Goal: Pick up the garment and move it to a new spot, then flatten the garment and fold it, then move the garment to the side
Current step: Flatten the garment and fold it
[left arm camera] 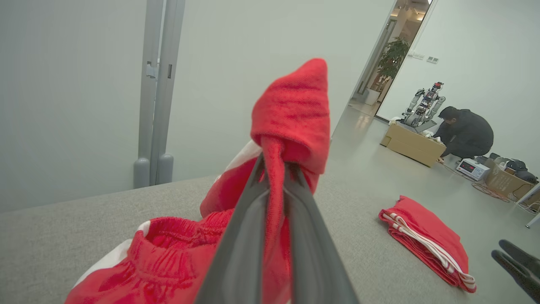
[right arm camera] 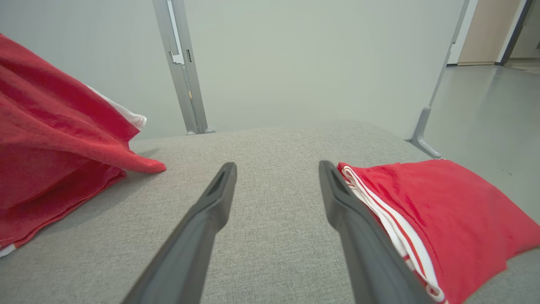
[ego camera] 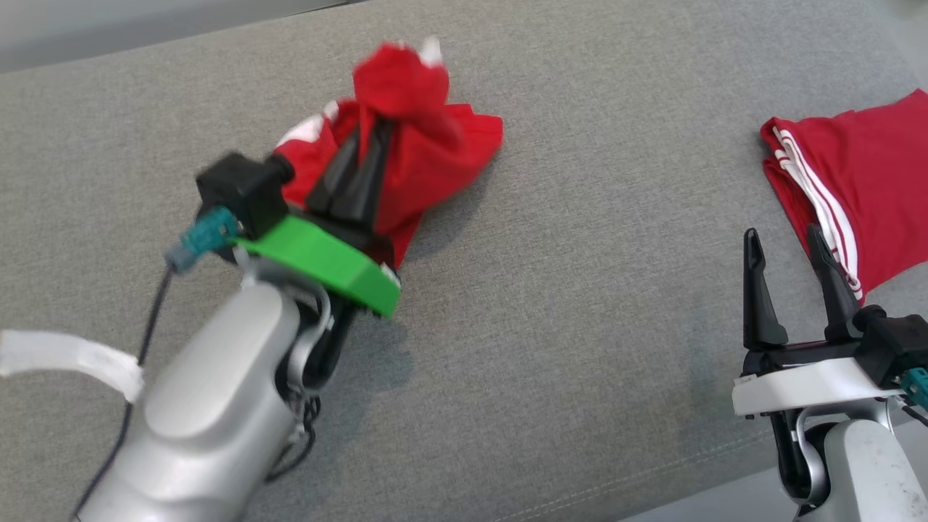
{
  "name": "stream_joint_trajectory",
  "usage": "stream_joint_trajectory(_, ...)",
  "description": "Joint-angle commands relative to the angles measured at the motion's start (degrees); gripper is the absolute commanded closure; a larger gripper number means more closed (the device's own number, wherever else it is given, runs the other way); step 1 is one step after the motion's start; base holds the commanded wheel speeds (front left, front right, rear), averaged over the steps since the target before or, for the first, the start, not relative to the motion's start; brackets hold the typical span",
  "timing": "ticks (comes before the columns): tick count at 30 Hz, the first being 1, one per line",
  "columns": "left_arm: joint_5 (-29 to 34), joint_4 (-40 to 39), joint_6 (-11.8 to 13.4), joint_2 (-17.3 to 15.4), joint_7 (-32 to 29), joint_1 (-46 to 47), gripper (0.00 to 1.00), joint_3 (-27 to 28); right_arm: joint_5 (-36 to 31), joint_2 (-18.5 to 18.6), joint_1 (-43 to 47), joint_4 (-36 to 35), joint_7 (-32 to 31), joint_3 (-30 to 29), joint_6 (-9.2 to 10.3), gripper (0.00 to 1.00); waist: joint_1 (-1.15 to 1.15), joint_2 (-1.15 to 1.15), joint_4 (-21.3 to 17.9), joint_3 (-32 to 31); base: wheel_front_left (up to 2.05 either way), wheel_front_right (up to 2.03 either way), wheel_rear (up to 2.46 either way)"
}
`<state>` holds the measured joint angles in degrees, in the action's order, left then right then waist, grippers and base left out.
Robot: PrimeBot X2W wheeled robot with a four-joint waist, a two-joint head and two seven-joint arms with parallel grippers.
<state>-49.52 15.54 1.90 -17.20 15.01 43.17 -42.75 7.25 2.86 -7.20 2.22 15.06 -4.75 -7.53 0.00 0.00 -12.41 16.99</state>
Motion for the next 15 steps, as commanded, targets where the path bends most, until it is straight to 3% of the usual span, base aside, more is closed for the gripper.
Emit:
stream_joint_trajectory(1, 1.94, 0.57, -1.64, 1.22, 0.14, -4.21, 1.0, 1.13, -0.38, 0.09, 0.33, 0.02, 0.15, 0.0, 0.08, 0.0, 0.0, 0.0, 1.31, -0.14, 0.0, 0.0, 0.0)
stream_joint_trajectory(6, 10.48, 1.72, -6.37, 4.73, 0.15, -13.35, 1.0, 4.64, -1.4, 0.1, 0.06, 0.11, 0.15, 0.12, 0.08, 0.0, 0.0, 0.0, 3.32, -0.37, 0.0, 0.0, 0.0)
stream_joint_trajectory(13, 21.5, -0.68, -9.13, 7.6, 0.15, -22.21, 1.0, 9.57, -2.41, 0.09, 0.55, 0.19, 0.15, -0.09, 0.08, 0.0, 0.0, 0.0, 5.18, -0.46, 0.0, 0.0, 0.0)
stream_joint_trajectory(15, 23.04, -0.21, -9.33, 7.72, 0.16, -24.48, 0.69, 9.73, -2.57, 0.1, 0.71, 0.32, 0.15, -0.12, 0.08, 0.0, 0.0, 0.0, 5.49, -0.61, 0.0, 0.0, 0.0)
